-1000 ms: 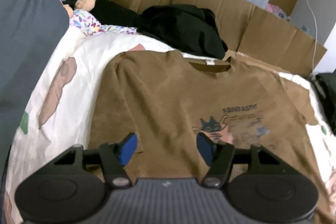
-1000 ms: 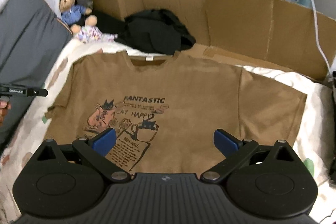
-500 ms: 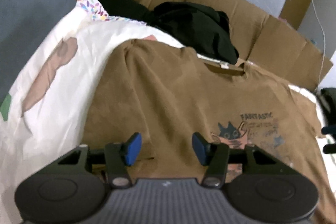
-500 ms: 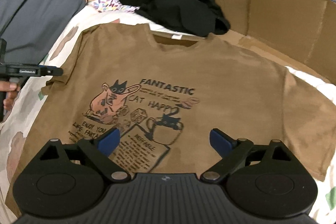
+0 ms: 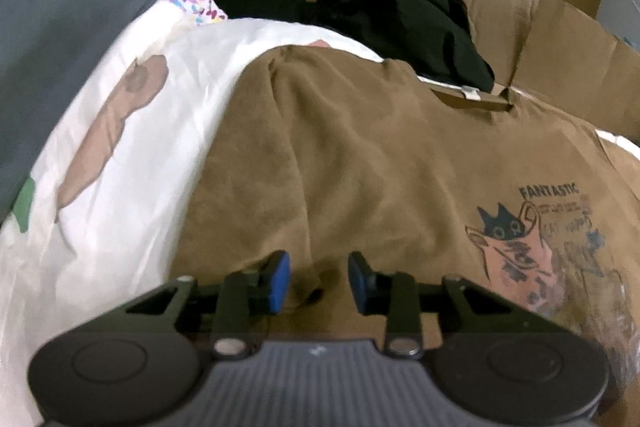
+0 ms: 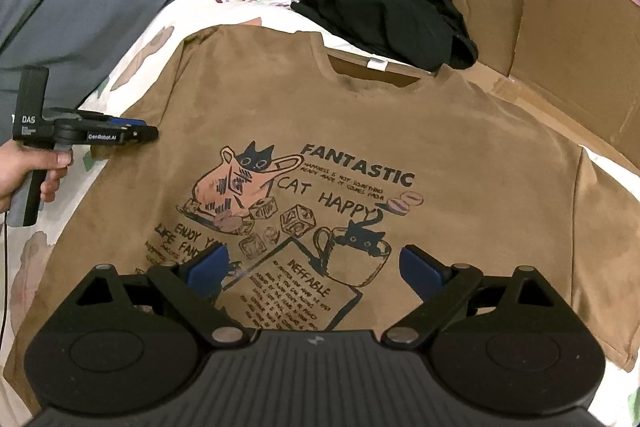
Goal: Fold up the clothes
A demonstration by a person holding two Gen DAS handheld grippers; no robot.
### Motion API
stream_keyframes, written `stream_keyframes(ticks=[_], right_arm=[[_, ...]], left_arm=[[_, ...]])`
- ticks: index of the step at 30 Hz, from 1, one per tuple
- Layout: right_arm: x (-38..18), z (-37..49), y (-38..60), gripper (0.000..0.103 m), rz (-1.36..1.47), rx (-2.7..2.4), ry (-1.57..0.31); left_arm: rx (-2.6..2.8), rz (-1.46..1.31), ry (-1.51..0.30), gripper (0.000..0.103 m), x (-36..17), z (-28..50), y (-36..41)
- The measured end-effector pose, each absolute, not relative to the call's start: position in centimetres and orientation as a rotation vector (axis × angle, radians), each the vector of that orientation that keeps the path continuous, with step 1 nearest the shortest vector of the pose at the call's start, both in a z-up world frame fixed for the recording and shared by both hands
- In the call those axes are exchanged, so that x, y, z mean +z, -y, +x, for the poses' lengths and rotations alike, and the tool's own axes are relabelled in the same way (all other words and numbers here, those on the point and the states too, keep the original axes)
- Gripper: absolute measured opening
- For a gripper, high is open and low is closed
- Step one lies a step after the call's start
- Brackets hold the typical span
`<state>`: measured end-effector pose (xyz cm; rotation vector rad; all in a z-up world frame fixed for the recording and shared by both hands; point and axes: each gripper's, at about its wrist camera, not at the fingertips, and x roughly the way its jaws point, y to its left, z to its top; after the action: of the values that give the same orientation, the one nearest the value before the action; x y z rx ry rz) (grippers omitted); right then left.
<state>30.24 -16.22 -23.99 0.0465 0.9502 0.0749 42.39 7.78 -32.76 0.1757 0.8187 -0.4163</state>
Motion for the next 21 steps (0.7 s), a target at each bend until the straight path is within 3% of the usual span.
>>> stream_keyframes(ticks=[9, 10, 13, 21], right_arm=[[-25.0, 30.2, 15.4, 0.095, 0.085, 0.096, -0.976], [-25.0, 30.2, 15.3, 0.095, 0.087, 0.099, -0.978], [-25.0, 30.4, 15.1, 0.095, 0.085, 0.104, -0.98], [-25.0, 31.3, 14.6, 0.095, 0.077, 0.118, -0.985]], left_arm=[[-0.404, 0.221, -0.821, 0.036, -33.8, 42.5, -7.9], [-0.403, 0.225, -0.822, 0.033, -33.9, 42.6, -7.9], [-0.399, 0.207, -0.82, 0.006, -33.4, 42.9, -8.6], [-0.315, -0.003, -0.735, 0.004, -29.7, 44.8, -13.9]])
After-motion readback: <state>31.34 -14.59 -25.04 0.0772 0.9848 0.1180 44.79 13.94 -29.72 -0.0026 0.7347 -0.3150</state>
